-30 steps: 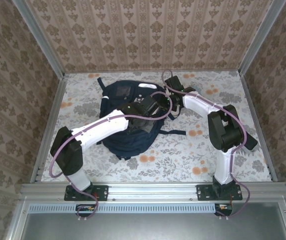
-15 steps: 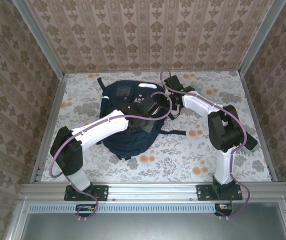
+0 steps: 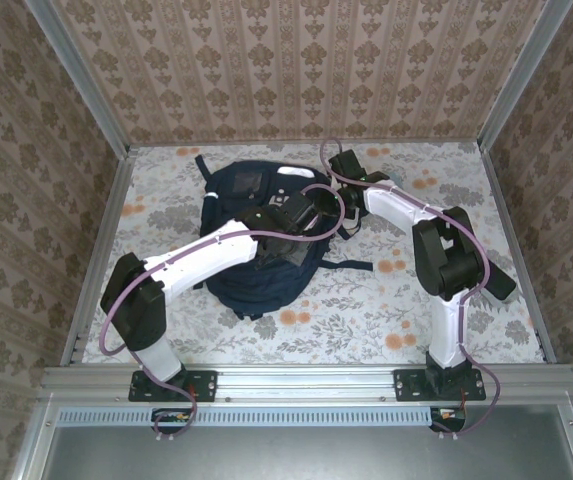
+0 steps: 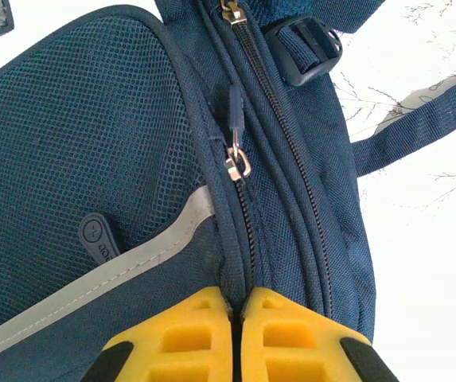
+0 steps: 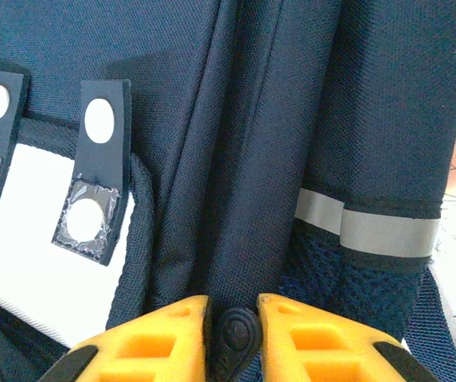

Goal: Pack the student bag

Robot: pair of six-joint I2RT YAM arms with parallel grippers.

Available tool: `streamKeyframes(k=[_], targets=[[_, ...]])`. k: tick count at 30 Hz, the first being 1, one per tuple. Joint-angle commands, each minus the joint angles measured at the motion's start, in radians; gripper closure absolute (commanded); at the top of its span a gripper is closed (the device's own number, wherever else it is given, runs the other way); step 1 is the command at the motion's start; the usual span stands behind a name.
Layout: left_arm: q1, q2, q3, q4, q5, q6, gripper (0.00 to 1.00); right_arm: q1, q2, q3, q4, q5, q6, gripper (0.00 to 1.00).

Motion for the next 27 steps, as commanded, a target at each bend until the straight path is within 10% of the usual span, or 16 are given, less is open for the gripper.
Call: streamKeyframes(k=[1,27], targets=[[0.003,-0.043,-0.005,0.024,0.013,-0.027,0.97,-0.002,0.009,0.027,-0.025,0.007,-0.003,0.81],[0.030,-0.053,-0.026,0.039,0.016,-0.070,1.00,-0.008,-0.195,-0.204,0.142,-0.158,-0.031,1.00]])
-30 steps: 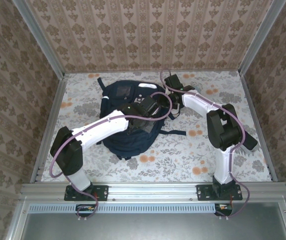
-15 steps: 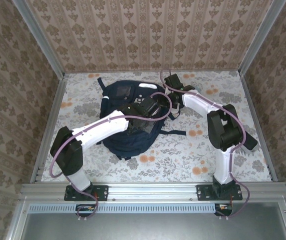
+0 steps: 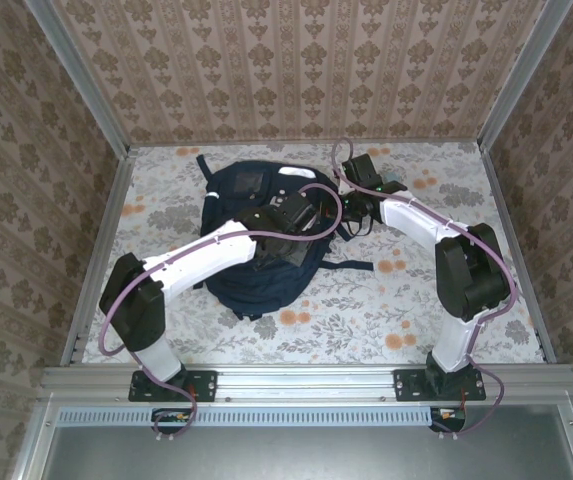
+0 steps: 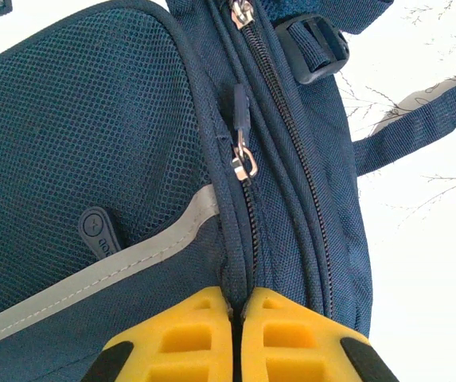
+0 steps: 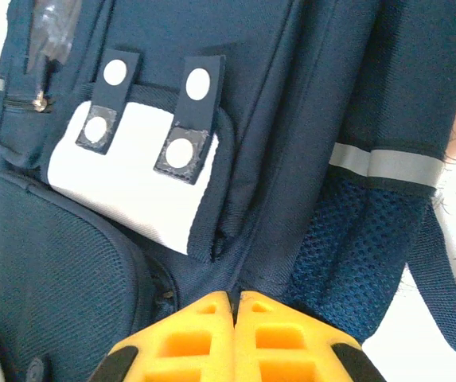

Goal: Pack the student bag

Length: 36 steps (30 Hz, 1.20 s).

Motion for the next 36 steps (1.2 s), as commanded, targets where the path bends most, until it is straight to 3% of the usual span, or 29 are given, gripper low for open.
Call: streamKeyframes(k=[1,6,14,28,32,33,35,36], targets=[[0.016,-0.047,-0.008,0.029,-0.008,-0.030,1.00,0.001,0.011,-0.013,0.045,-0.090,-0.014,1.00],[0.023,-0.058,-0.011,0.033,-0.013,-0.034,1.00,0.000,-0.018,-0.078,0.120,-0.119,-0.089,1.00],[0.073,-0.066,-0.033,0.074,0.031,-0.044,1.00,0.007,-0.190,-0.285,0.235,-0.181,-0.228,1.00],[0.118,-0.072,-0.089,0.141,0.091,-0.080,1.00,0.143,-0.408,-0.551,0.431,-0.317,-0.121,1.00],[0.125,-0.075,-0.098,0.154,0.104,-0.087,1.00,0.136,-0.481,-0.577,0.365,-0.192,-0.076,1.00],[0.125,-0.075,-0.099,0.154,0.105,-0.088,1.00,0.129,-0.483,-0.561,0.313,-0.133,-0.069,0.93],[0.125,-0.076,-0.099,0.153,0.109,-0.085,1.00,0.109,-0.467,-0.515,0.197,0.021,-0.053,0.65],[0.125,-0.077,-0.099,0.150,0.113,-0.083,1.00,0.097,-0.454,-0.495,0.165,0.063,-0.051,0.55]])
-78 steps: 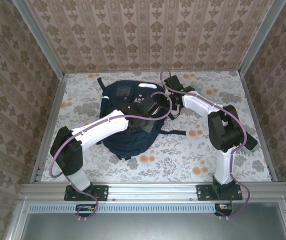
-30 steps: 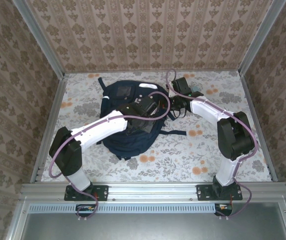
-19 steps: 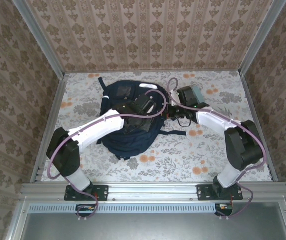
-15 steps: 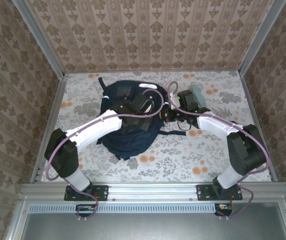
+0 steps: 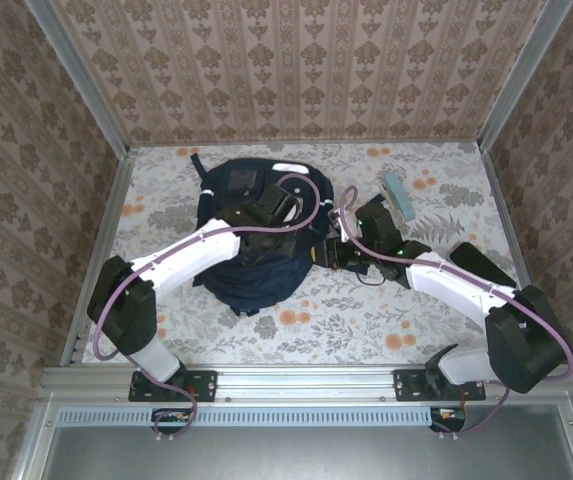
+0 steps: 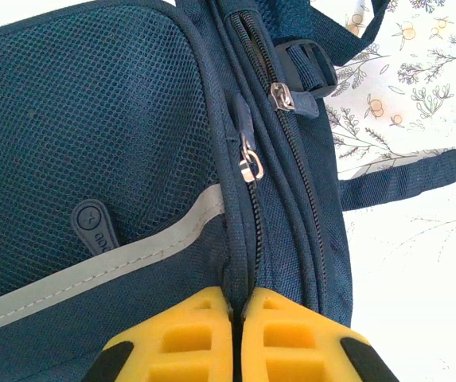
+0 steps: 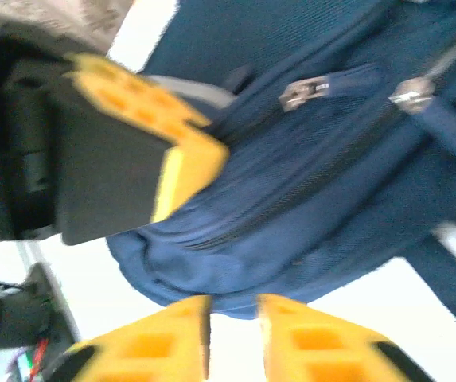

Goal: Pack the student bag

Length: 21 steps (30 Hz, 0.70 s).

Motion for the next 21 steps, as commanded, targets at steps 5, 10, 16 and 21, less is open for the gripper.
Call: streamKeyframes(k=[5,10,16,21], targets=[[0.015,-0.052,-0.035,0.032,0.003,-0.013,1.00,-0.060,0.138,0.179,-0.203,0.172,-0.042,0.45],[0.017,-0.105,-0.073,0.044,0.005,0.002,1.00,-0.066,0.278,0.304,-0.218,-0.053,-0.274,0.51],[0.017,-0.136,-0.069,0.017,0.008,0.034,1.00,-0.066,0.388,0.406,-0.305,-0.134,-0.501,0.60],[0.019,-0.157,-0.069,0.005,-0.007,0.052,1.00,-0.065,0.429,0.448,-0.332,-0.237,-0.569,0.61]])
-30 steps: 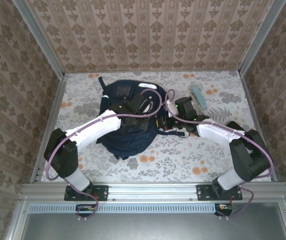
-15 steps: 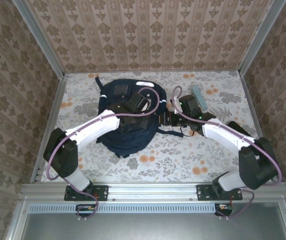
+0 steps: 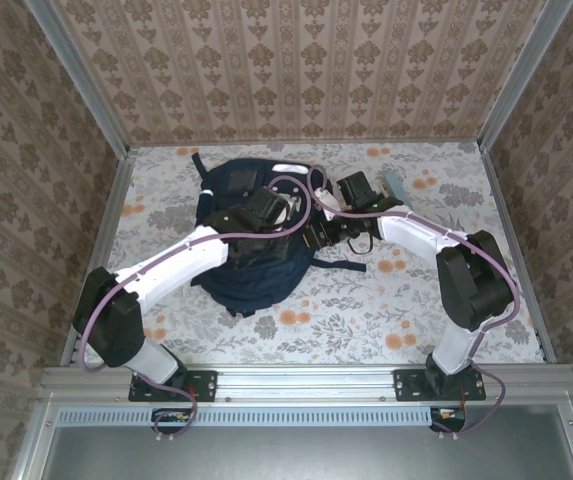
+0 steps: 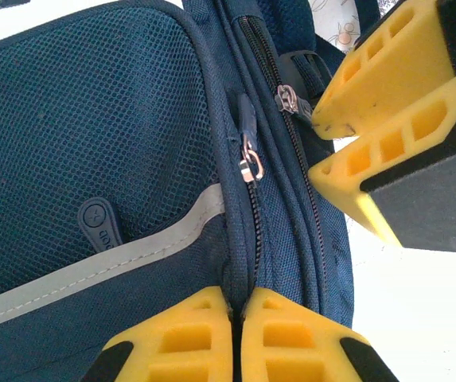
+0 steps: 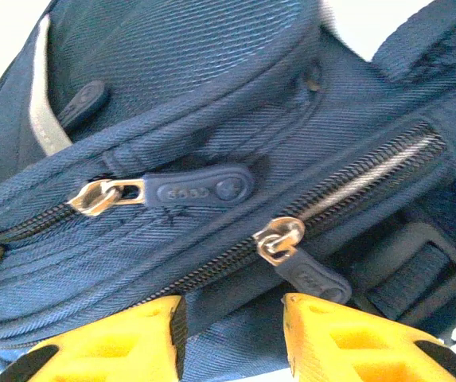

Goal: Pack the student bag

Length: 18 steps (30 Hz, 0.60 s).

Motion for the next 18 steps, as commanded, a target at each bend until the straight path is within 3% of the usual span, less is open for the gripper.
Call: streamKeyframes(k=[1,10,18], targets=[[0.011,-0.068,0.003,-0.019,-0.011,0.024,1.00,0.000,0.023,0.040,-0.045,-0.094,-0.108,0.61],[0.014,-0.097,-0.009,-0.036,-0.013,0.041,1.00,-0.018,0.008,0.050,-0.017,0.047,-0.136,0.53],[0.015,-0.095,-0.004,-0.031,-0.011,0.039,1.00,-0.013,0.005,0.054,-0.014,0.043,-0.166,0.46]])
